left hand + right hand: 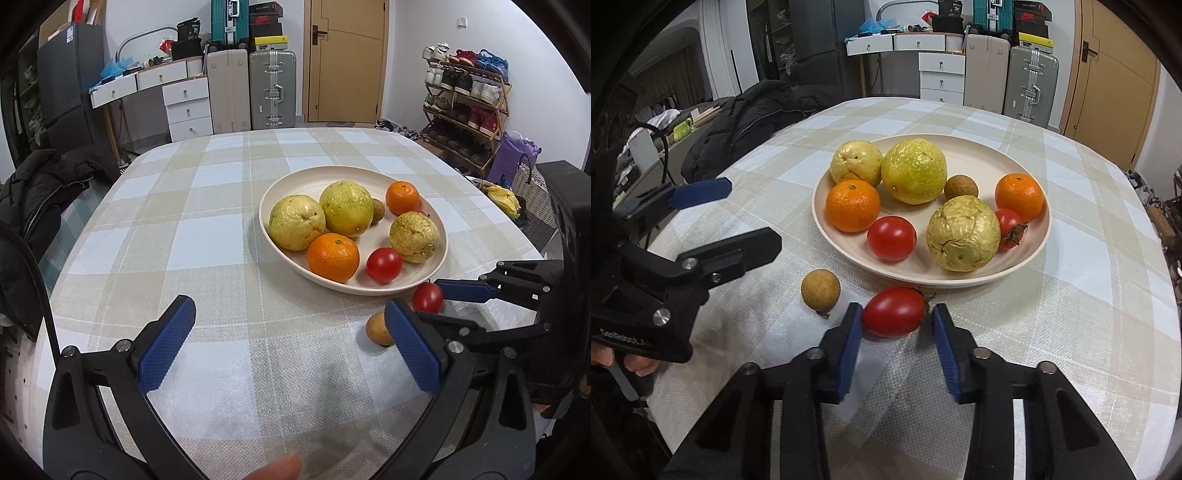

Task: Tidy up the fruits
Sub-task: 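Lift the tomato with the right tool while the left tool grasps the small brown fruit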

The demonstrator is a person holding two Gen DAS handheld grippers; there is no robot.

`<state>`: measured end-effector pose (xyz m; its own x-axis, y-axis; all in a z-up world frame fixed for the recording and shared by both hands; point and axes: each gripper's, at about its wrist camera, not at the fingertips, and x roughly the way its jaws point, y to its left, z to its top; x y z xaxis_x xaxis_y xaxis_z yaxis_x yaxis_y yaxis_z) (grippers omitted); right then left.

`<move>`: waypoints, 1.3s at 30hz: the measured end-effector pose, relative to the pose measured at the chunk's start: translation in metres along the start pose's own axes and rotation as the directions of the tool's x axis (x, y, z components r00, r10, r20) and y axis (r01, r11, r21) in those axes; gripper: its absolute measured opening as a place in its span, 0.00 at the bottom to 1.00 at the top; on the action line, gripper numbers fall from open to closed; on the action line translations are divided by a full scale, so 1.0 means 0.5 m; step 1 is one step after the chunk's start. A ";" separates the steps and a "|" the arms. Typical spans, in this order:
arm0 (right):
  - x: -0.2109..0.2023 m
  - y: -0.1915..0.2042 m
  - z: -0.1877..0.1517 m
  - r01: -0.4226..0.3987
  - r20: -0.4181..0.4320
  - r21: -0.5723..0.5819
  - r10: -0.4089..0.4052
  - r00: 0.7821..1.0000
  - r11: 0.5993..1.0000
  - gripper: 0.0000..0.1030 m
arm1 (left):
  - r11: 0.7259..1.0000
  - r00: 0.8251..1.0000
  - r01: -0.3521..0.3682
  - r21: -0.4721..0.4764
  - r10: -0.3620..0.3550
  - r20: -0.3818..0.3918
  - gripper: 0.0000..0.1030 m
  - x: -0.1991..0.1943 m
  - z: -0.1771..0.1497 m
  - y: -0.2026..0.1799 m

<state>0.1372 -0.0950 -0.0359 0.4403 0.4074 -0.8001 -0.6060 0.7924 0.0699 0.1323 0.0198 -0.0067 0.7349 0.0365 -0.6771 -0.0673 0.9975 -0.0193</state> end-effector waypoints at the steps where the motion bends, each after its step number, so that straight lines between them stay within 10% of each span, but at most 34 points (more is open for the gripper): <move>1: 0.000 -0.002 0.000 -0.002 0.000 0.004 0.002 1.000 1.000 0.35 | 1.000 1.000 0.001 0.000 -0.001 -0.001 0.99 0.001 -0.001 0.000; 27: -0.101 -0.042 0.022 0.002 0.134 0.038 -0.007 0.991 0.999 0.35 | 0.995 0.992 0.082 0.060 -0.075 -0.098 0.99 0.026 -0.020 -0.047; 39: -0.096 -0.047 0.022 0.000 0.130 0.047 -0.006 0.991 0.999 0.35 | 0.978 0.971 0.168 0.123 -0.143 -0.194 0.65 0.066 -0.036 -0.100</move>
<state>0.1378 -0.1281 0.0075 0.5267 0.4578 -0.7162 -0.5741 0.8129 0.0974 0.1478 -0.0298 -0.0415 0.5922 -0.1186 -0.7970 0.1410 0.9891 -0.0424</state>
